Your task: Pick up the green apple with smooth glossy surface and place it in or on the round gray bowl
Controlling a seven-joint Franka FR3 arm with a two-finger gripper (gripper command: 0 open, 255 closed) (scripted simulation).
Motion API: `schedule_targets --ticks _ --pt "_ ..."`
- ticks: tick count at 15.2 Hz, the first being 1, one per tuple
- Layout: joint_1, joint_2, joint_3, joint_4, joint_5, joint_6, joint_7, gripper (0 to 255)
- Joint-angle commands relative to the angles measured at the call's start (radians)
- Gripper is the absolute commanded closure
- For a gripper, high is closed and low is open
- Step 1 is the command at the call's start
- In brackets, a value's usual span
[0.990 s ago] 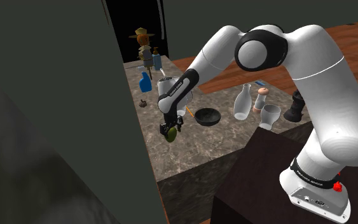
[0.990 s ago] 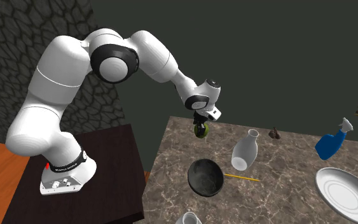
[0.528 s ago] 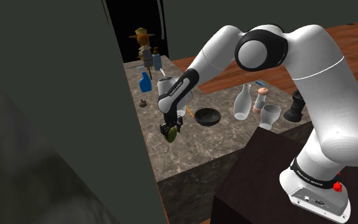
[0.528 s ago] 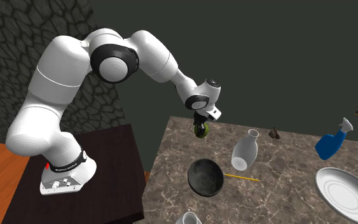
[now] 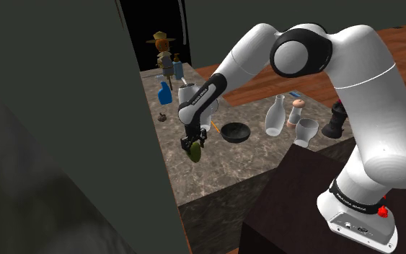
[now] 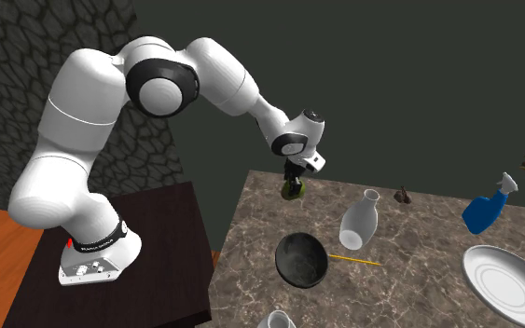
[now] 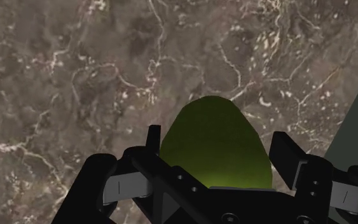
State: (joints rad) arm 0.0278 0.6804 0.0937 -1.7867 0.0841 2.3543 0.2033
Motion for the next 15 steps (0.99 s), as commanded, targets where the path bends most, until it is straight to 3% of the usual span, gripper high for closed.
schedule_targets --ticks 1,15 --pt "-0.002 -0.025 0.001 -0.008 0.001 -0.017 0.000 255" --pt "-0.007 -0.157 0.004 -0.011 0.003 -0.145 0.011 255"
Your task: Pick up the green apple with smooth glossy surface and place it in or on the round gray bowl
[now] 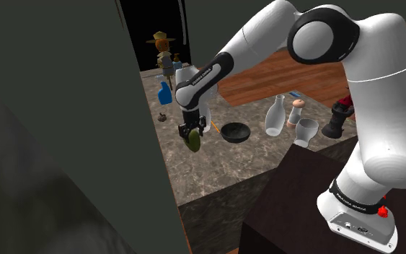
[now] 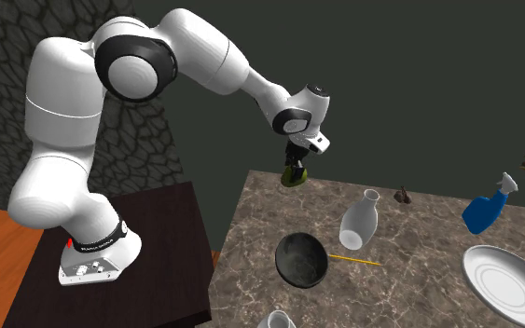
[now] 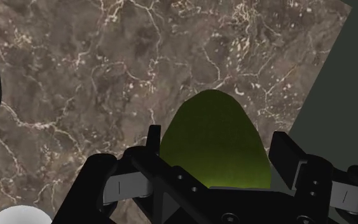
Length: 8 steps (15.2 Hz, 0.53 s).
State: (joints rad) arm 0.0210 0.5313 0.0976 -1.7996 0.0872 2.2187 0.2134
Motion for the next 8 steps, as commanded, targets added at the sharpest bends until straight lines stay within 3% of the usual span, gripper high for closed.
schedule_targets --ticks 1,8 --pt "0.000 -0.016 0.001 0.003 0.000 -0.020 0.002 255" --pt "-0.002 -0.071 0.002 0.020 0.001 -0.091 0.008 255"
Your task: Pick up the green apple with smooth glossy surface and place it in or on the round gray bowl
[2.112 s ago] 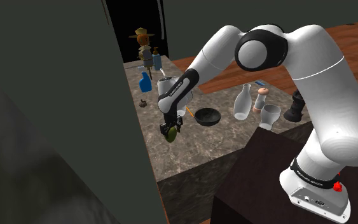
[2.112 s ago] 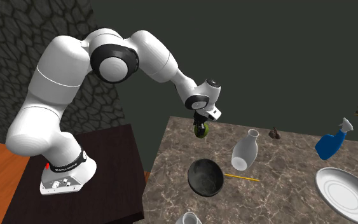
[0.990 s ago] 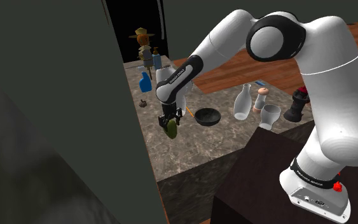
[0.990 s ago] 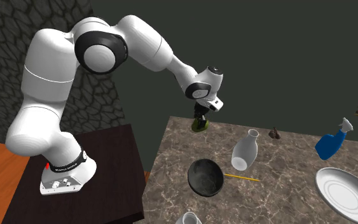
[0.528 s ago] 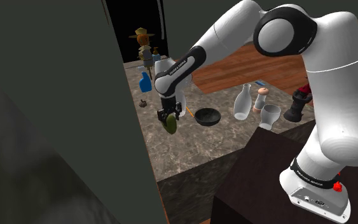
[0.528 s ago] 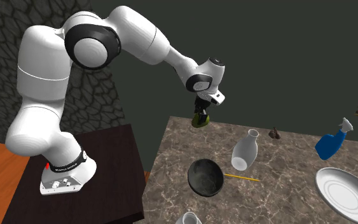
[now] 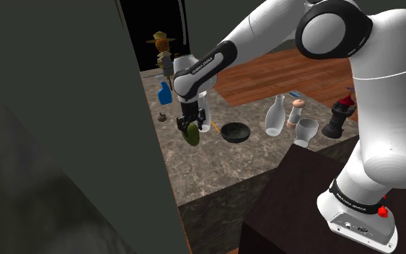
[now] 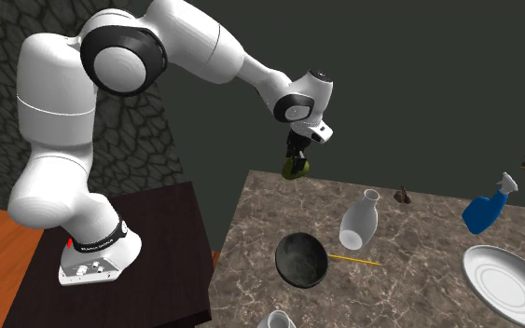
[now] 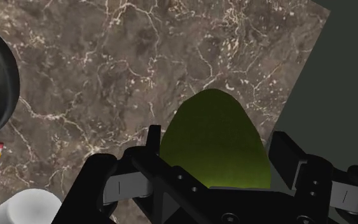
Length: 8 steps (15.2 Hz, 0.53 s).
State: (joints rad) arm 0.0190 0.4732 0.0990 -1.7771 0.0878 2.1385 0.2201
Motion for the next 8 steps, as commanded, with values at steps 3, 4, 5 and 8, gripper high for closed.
schedule_targets --ticks 3,4,5,8 --pt "-0.030 -0.052 -0.010 -0.045 0.005 -0.011 -0.039 255" --pt "-0.045 -0.067 -0.015 -0.066 0.006 -0.008 -0.059 255" --pt "-0.059 -0.082 -0.021 -0.085 0.008 -0.005 -0.080 255" --pt "-0.102 -0.121 -0.041 -0.135 0.011 -0.001 -0.143 255"
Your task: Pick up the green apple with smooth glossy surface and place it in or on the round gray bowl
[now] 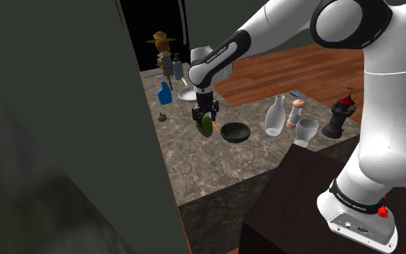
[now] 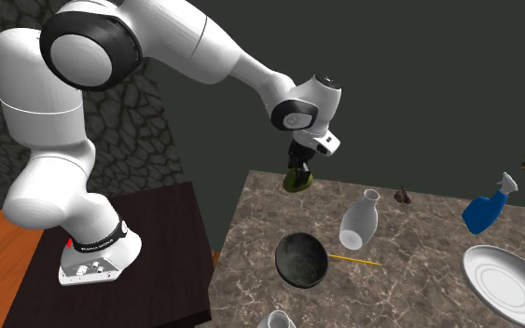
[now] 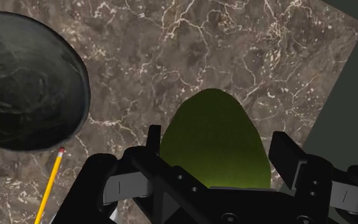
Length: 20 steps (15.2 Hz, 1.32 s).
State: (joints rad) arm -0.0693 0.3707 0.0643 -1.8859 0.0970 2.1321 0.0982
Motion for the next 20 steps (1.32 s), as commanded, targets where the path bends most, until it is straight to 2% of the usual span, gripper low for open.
schedule_targets --ticks 1,8,15,20 --pt "-0.028 -0.030 -0.013 -0.040 0.002 0.006 -0.043 255" --pt "-0.126 -0.090 -0.069 -0.106 0.000 -0.001 -0.193 255" --pt "-0.224 -0.111 -0.131 -0.115 -0.010 -0.024 -0.346 255" --pt "-0.225 -0.072 -0.129 -0.134 -0.004 0.034 -0.352 255"
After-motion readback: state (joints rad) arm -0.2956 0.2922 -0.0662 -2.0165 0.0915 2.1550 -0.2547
